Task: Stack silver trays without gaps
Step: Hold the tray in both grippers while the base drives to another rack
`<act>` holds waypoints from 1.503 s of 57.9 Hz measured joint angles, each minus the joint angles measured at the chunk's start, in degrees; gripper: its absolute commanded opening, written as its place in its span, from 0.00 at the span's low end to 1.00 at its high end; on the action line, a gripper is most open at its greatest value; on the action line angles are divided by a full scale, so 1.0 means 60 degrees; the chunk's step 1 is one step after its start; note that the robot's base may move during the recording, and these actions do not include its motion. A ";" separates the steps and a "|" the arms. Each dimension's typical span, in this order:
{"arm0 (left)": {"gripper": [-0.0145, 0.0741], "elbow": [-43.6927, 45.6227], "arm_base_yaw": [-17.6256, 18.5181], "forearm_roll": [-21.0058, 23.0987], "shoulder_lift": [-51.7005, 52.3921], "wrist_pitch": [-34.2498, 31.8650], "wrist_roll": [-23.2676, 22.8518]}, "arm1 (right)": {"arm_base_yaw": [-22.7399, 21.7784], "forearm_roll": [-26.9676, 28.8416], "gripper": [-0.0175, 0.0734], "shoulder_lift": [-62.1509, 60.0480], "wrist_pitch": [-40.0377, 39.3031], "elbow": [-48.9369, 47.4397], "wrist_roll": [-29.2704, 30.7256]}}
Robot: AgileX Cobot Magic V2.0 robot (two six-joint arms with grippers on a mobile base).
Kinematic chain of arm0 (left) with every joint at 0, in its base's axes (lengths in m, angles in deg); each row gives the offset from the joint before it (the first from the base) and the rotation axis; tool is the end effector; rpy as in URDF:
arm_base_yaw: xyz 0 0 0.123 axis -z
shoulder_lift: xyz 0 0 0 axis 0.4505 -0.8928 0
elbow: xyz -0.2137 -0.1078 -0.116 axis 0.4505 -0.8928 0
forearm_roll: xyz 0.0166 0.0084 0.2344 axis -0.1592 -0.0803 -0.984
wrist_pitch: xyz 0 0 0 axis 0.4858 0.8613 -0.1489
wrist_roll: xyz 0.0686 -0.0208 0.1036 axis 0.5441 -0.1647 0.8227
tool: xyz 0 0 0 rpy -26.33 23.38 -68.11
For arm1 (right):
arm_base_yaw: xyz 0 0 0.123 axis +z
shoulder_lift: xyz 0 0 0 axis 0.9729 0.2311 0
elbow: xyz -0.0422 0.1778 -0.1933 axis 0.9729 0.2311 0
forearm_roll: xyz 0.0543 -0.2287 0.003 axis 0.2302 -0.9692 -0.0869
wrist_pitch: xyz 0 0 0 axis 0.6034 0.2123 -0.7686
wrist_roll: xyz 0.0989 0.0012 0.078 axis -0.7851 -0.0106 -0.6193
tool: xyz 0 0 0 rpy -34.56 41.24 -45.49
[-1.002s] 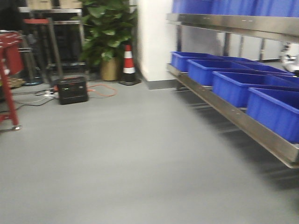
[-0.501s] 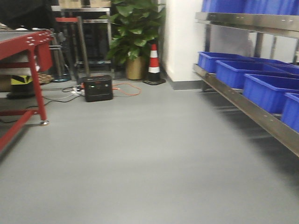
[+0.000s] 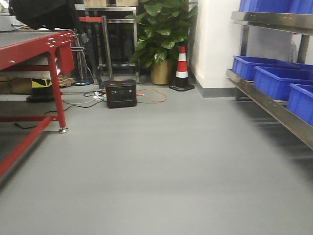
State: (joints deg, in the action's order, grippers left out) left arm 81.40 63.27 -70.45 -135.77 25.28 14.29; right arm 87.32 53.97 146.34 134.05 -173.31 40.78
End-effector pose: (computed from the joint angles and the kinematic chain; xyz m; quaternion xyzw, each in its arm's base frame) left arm 0.3375 -0.2196 0.4381 0.1612 0.8353 -0.1201 0.5118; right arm 0.3560 0.0732 0.4339 -0.0416 0.8592 0.0971 0.5006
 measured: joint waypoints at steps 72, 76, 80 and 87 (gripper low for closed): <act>0.14 0.0000 0.0000 0.0000 0.0000 0.0000 0.0000 | 0.0000 0.0000 0.10 0.0000 0.0000 0.0000 0.0000; 0.14 0.0000 0.0000 0.0000 0.0000 0.0000 0.0000 | 0.0000 0.0000 0.10 0.0000 0.0000 0.0000 0.0000; 0.14 0.0000 0.0000 0.0000 0.0000 0.0000 0.0000 | 0.0000 0.0000 0.10 0.0000 0.0000 0.0000 0.0000; 0.14 0.0000 0.0000 0.0000 0.0000 0.0000 0.0000 | 0.0000 0.0000 0.10 0.0000 0.0000 0.0000 0.0000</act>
State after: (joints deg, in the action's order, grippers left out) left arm 81.40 63.27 -70.45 -135.77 25.28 14.29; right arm 87.32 53.97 146.34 134.05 -173.31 40.78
